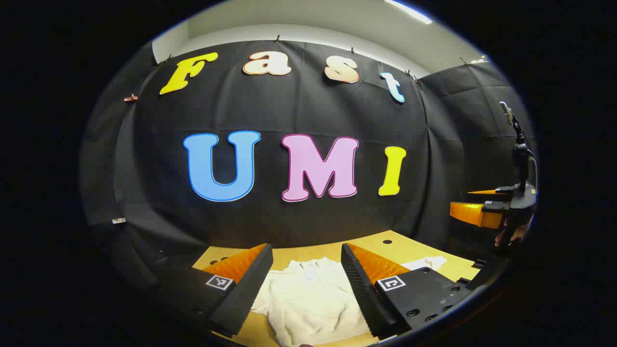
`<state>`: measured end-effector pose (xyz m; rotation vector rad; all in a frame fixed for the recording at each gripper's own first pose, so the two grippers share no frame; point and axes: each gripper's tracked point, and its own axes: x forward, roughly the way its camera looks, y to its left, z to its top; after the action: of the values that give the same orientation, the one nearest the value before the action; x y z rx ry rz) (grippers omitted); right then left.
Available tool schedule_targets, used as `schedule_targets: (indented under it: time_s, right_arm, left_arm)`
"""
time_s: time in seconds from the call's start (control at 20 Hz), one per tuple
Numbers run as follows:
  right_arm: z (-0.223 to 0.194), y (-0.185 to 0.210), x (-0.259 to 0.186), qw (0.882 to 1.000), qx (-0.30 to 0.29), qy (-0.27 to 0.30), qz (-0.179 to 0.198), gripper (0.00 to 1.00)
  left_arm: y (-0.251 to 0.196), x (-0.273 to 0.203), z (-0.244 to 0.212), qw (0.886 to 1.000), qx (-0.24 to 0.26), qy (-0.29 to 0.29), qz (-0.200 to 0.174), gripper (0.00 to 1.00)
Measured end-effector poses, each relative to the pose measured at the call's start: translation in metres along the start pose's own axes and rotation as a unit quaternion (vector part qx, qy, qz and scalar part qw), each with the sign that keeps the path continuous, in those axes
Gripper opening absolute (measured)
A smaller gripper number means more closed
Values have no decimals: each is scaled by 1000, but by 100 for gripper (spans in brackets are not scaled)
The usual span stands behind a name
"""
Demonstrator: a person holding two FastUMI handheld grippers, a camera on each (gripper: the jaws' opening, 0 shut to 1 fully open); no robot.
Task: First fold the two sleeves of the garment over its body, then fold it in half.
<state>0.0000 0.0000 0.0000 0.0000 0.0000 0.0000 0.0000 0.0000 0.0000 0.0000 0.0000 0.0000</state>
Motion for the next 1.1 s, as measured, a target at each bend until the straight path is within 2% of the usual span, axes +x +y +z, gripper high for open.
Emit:
schedule_targets:
  time_s: [0.3, 0.35, 0.4, 0.7, 0.75, 0.8, 0.85, 0.95, 1.1]
  right_arm:
    - [-8, -5, 11, 1000, 5, 11, 6, 97]
    - [-10, -6, 12, 1000, 4, 12, 7, 97]
    - [-11, -6, 12, 1000, 3, 13, 9, 97]
    - [-17, -1, 15, 1000, 4, 22, 22, 97]
    - [-18, -1, 15, 999, 4, 24, 23, 97]
    - [-19, -1, 15, 999, 7, 26, 23, 97]
    - [-23, -2, 17, 999, 16, 33, 23, 97]
    - [-47, -19, 21, 996, 47, 76, 1, 97]
    - [-99, -71, 23, 985, 80, 143, -56, 97]
  left_arm:
    - [-1, 11, -9, 1000, -7, 16, 9, 93]
    - [0, 11, -11, 1000, -8, 19, 12, 88]
    - [1, 12, -11, 1000, -8, 21, 15, 93]
    - [1, 12, -14, 999, -14, 32, 18, 93]
    - [1, 13, -15, 999, -13, 33, 17, 88]
    - [1, 12, -16, 999, -11, 35, 17, 93]
    - [1, 13, -16, 999, -11, 36, 17, 93]
    - [1, 13, -19, 999, -11, 41, 16, 93]
    - [-1, 13, -23, 999, -10, 51, 14, 93]
